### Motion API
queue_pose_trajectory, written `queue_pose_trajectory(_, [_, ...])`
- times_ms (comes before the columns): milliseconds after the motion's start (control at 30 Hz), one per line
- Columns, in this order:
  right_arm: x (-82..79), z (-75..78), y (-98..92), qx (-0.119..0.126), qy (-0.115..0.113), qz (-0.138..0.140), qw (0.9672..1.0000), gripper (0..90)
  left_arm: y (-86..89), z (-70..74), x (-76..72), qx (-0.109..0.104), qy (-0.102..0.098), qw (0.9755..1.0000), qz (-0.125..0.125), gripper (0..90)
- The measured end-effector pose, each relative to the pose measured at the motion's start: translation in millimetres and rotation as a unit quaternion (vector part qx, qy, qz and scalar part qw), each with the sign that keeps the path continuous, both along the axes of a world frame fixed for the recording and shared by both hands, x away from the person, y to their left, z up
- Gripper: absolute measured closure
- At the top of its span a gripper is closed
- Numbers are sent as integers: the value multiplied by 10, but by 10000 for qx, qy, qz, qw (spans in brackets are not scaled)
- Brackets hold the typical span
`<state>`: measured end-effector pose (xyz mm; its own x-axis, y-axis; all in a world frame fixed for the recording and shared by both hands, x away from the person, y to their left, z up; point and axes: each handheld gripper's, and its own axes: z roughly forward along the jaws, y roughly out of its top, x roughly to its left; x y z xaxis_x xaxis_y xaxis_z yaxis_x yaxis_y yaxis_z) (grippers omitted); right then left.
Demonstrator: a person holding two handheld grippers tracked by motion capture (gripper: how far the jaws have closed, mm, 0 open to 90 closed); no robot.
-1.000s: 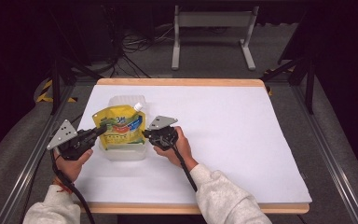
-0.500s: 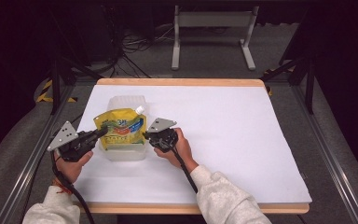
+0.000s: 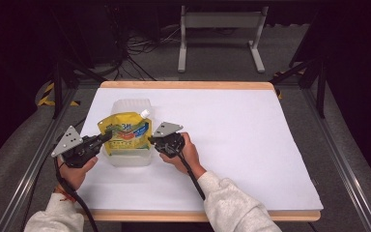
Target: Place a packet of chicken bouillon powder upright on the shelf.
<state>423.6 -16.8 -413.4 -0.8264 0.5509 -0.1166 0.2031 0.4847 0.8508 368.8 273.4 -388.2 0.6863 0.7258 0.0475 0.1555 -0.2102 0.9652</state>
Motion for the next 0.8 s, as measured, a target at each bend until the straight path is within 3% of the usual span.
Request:
queue_pose_trajectory(467, [-11,140,-75,162,-122,-30,9998,871,-75,32,-42,233,85,9993,276,837])
queue_pose_trajectory(800, [-30,172,-82,121,-155,8,9998,880,-106,39,-115,380,125,9983,432,755])
